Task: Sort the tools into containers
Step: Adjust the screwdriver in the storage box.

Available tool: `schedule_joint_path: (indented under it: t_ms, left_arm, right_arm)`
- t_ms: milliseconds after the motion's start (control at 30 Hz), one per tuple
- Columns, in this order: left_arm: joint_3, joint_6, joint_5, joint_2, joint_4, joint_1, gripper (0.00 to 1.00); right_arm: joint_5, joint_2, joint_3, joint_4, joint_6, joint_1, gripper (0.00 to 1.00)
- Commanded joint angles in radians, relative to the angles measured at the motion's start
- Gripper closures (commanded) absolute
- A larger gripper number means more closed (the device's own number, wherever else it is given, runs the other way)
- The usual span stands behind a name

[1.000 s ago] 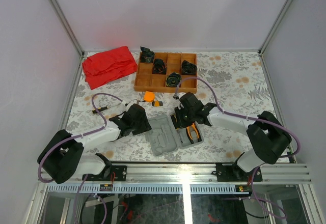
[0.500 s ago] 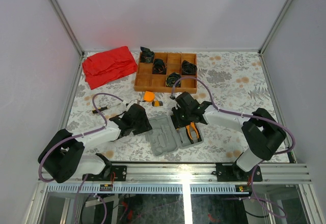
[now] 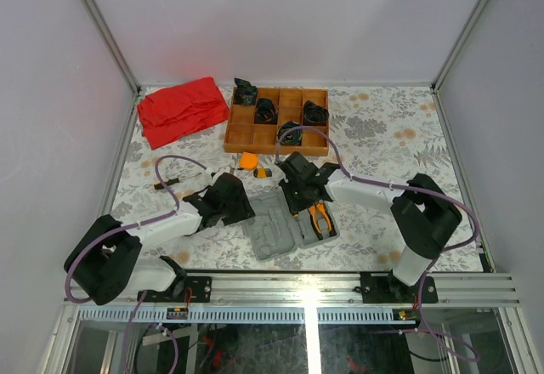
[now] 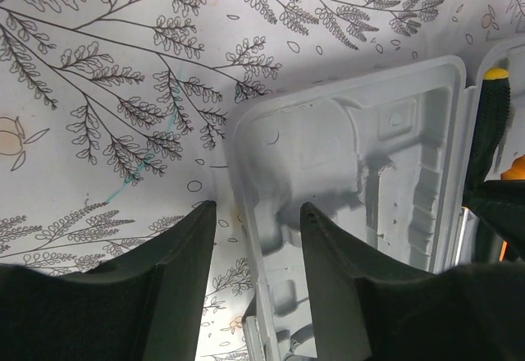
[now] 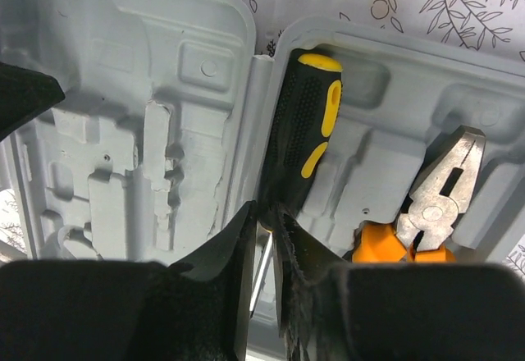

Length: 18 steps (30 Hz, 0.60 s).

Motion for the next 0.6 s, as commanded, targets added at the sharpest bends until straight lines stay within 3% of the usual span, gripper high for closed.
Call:
schedule_joint_path:
  t_ms: [0, 233, 567]
  left_arm:
    - [0.004, 0.019, 0.013, 0.015, 0.046, 0.005, 0.56]
    - [-0.003, 0.019, 0.022, 0.019, 0.055, 0.004, 0.56]
    - [0.001, 0.035, 0.041, 0.025, 0.067, 0.004, 0.57]
  right_arm:
    - [0.065, 0.087, 0.033, -0.140, 0.030, 0.035, 0.79]
    - [0.058, 0.175, 0.034, -0.201, 0.115, 0.104, 0.81]
    - [-0.015, 0.263, -0.067, -0.127, 0.185, 0.138, 0.90]
